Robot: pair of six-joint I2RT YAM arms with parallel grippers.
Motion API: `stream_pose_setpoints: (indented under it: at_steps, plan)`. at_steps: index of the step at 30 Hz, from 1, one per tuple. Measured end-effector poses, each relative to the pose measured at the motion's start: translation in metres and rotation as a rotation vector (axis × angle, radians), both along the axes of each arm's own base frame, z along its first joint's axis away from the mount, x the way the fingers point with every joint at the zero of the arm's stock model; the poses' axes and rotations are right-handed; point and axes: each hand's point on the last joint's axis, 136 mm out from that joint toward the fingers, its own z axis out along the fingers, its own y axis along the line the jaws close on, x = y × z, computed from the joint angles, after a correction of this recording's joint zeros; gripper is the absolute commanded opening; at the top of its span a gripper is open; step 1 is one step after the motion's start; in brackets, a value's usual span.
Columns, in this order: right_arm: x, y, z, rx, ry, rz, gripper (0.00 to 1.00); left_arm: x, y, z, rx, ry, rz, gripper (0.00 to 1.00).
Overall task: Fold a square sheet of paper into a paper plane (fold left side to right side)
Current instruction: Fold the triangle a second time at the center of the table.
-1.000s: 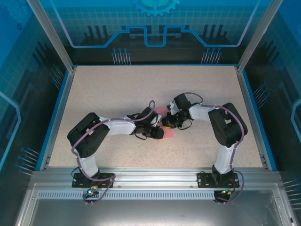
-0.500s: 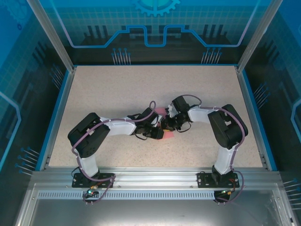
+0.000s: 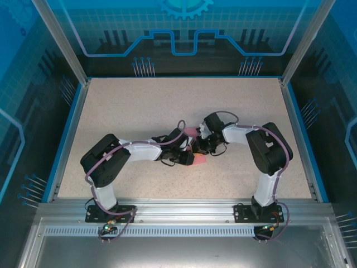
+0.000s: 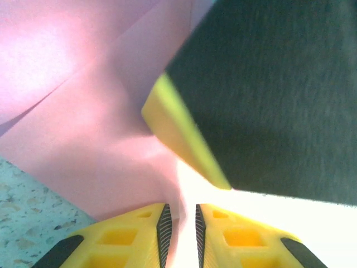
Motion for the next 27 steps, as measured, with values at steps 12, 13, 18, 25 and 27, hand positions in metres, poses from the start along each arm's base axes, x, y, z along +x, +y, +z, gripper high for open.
stream_pose_setpoints:
  at_steps: [12, 13, 18, 25, 27]
  plan:
    - [0.044, -0.033, 0.001, -0.02, -0.047, -0.076, 0.09, 0.001, -0.001, 0.0, -0.007, -0.008, 0.0, 0.25]
    - [0.047, -0.037, 0.001, -0.023, -0.051, -0.086, 0.09, 0.001, -0.001, 0.0, -0.008, -0.009, 0.0, 0.25]
    - [0.056, -0.055, 0.011, -0.039, -0.083, -0.116, 0.1, 0.001, -0.001, 0.001, -0.009, -0.01, 0.0, 0.26]
    - [0.043, -0.035, 0.05, 0.035, -0.163, -0.076, 0.1, 0.001, -0.002, 0.002, -0.006, -0.012, -0.001, 0.26]
    - [0.031, -0.021, 0.046, 0.053, -0.14, -0.048, 0.1, 0.001, -0.001, 0.002, -0.002, -0.011, 0.0, 0.26]
